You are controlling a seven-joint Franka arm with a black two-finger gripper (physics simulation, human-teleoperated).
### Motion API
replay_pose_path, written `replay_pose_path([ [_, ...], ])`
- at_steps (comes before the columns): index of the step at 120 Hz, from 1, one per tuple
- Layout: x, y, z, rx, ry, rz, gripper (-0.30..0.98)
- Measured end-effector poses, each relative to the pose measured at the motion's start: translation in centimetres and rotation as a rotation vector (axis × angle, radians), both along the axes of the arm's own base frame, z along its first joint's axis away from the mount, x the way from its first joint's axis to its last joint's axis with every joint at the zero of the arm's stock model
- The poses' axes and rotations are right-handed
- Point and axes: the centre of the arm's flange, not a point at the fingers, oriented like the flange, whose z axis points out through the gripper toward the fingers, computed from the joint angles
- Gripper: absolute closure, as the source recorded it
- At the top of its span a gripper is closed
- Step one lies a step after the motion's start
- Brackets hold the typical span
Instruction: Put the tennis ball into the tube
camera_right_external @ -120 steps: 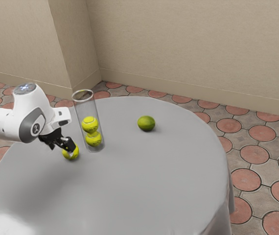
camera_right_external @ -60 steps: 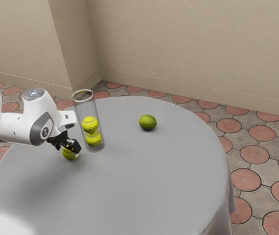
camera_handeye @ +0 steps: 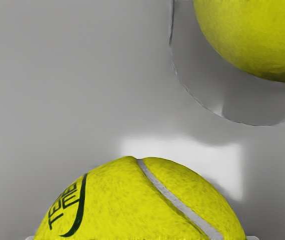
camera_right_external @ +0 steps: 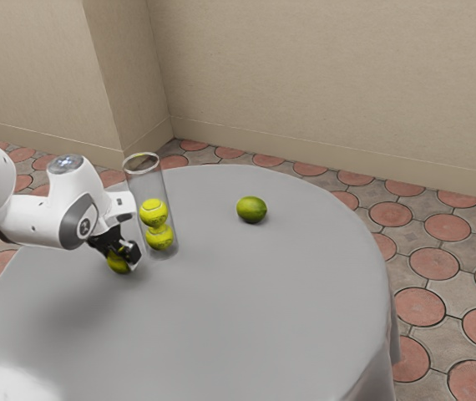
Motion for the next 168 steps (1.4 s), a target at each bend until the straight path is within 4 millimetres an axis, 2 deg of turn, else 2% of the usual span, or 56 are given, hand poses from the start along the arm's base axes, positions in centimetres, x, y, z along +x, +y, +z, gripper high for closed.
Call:
replay_pose_path([
  [15, 0.0, -0.1, 0.3, 0.002, -0.004, -0.003, 0.29],
  [25, -0.3, -0.1, 1.2, 0.004, -0.014, -0.003, 0.35],
  [29, -0.8, -0.3, 2.3, 0.004, -0.023, -0.002, 0.38],
  [41, -3.9, -1.0, 8.4, 0.002, -0.081, 0.005, 0.44],
  [57, -6.7, -2.0, 18.8, 0.004, -0.173, 0.016, 0.46],
  [66, -5.8, -2.0, 24.0, 0.006, -0.192, 0.025, 0.45],
  [75, -3.0, -2.0, 27.1, 0.004, -0.168, 0.029, 0.45],
  [96, 1.2, -2.9, 27.4, -0.012, -0.069, 0.026, 0.46],
  [109, 2.8, -3.9, 27.0, -0.02, -0.038, 0.014, 0.46],
  [132, 5.6, -5.1, 27.6, -0.024, -0.043, -0.004, 0.43],
  [151, 7.0, -4.6, 26.7, -0.029, -0.04, 0.004, 0.41],
  [168, 7.6, -4.5, 26.3, -0.041, -0.044, 0.006, 0.29],
])
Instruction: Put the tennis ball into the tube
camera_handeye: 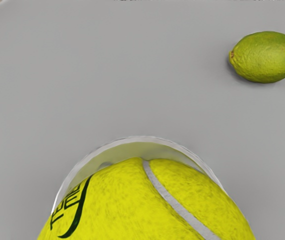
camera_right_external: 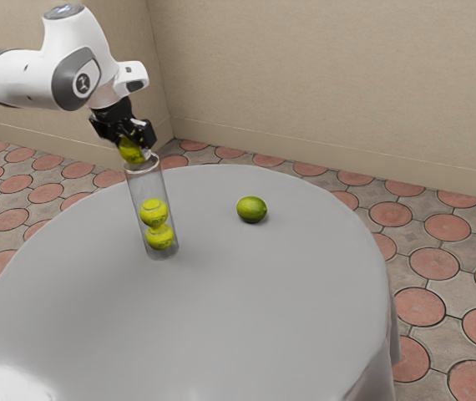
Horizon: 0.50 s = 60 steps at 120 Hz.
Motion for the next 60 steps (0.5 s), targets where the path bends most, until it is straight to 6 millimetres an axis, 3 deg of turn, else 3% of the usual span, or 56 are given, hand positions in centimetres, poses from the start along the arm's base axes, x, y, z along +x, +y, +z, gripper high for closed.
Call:
replay_pose_path([
  [41, -0.2, -0.2, -0.1, -0.016, 0.012, -0.012, 0.06],
  [49, -1.2, -0.8, 1.2, -0.027, 0.044, -0.023, 0.05],
  [60, -3.0, -3.5, 4.4, -0.039, 0.078, -0.066, 0.03],
])
